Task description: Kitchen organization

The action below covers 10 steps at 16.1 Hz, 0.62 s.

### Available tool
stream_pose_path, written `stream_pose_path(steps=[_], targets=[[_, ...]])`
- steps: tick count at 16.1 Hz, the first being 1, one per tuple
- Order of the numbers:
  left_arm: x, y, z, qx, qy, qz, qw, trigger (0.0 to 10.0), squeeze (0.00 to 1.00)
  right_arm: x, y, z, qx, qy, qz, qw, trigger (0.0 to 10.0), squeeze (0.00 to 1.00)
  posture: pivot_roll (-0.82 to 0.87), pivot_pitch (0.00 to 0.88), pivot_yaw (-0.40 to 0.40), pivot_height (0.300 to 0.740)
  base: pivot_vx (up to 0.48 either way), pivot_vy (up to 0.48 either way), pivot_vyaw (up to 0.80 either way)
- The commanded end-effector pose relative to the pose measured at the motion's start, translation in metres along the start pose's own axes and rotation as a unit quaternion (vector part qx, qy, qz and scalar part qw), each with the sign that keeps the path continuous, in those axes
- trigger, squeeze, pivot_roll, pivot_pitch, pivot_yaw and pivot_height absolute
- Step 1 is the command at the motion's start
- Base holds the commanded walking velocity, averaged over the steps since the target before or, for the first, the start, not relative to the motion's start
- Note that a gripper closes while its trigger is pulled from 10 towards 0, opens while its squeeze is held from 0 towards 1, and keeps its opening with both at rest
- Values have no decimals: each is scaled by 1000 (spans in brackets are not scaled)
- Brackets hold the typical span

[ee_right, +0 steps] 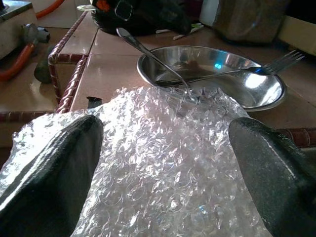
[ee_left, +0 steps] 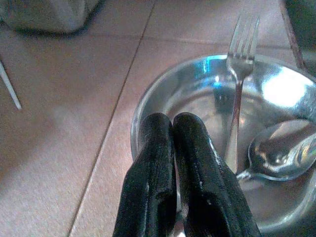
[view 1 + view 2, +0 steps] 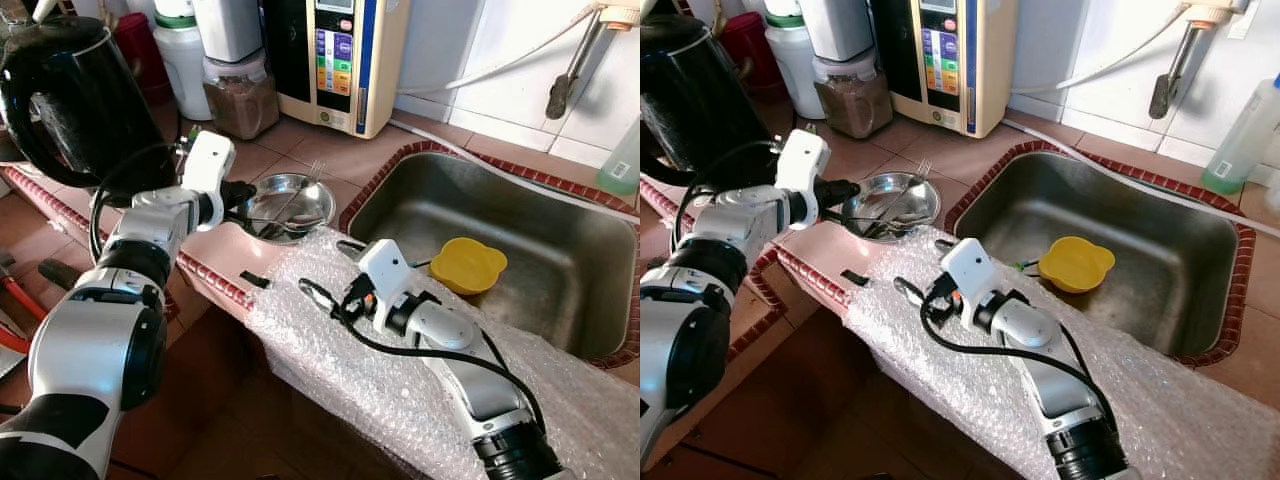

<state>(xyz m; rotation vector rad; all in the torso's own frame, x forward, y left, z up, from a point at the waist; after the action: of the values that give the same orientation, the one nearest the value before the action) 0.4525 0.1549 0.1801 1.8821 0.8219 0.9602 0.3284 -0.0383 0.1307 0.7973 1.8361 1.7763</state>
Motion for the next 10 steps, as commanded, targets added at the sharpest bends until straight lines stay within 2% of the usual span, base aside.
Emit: stream_pose_path(steps=[1,2,4,6,7,10], targets=[[-2,7,0,3,-21,33,999,10000,1000,-1,0,0,0,-2,-1,1000,10000,0,-81,45,92,740,0,0,0],[-2,7,0,3,-21,33,999,10000,1000,-1,0,0,0,-2,-1,1000,10000,0,-81,45,92,740,0,0,0],[-23,0,3,21,-86,69,994,10000,1000,1,-1,0,1,-3,0,1000,10000,0,-84,49,90,740,0,0,0],[-26,-3,3,27,-95,81,992,10000,1000,1,-1,1,1,-2,0,1000,10000,0,-85,53,89,740,0,0,0],[-24,-4,4,30,-88,99,991,10000,1000,1,-1,0,1,-2,0,1000,10000,0,-84,58,89,740,0,0,0],[-22,-3,3,34,-83,117,989,10000,1000,1,0,1,0,-2,0,1000,10000,0,-84,65,93,740,0,0,0]])
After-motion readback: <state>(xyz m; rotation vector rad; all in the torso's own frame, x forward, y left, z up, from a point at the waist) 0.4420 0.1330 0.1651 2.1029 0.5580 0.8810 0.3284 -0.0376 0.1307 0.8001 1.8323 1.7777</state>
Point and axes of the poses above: a point about 5 cm out from each wrist's last joint towards the gripper, its own z axis pointing out of the wrist towards the gripper, its own y axis along the axis of the wrist's last joint, x = y × z, the point moved 5 cm from there along z, pointing out of the wrist towards the gripper, and after that the axes turned 13 degrees about z, right-handed, at the moved point
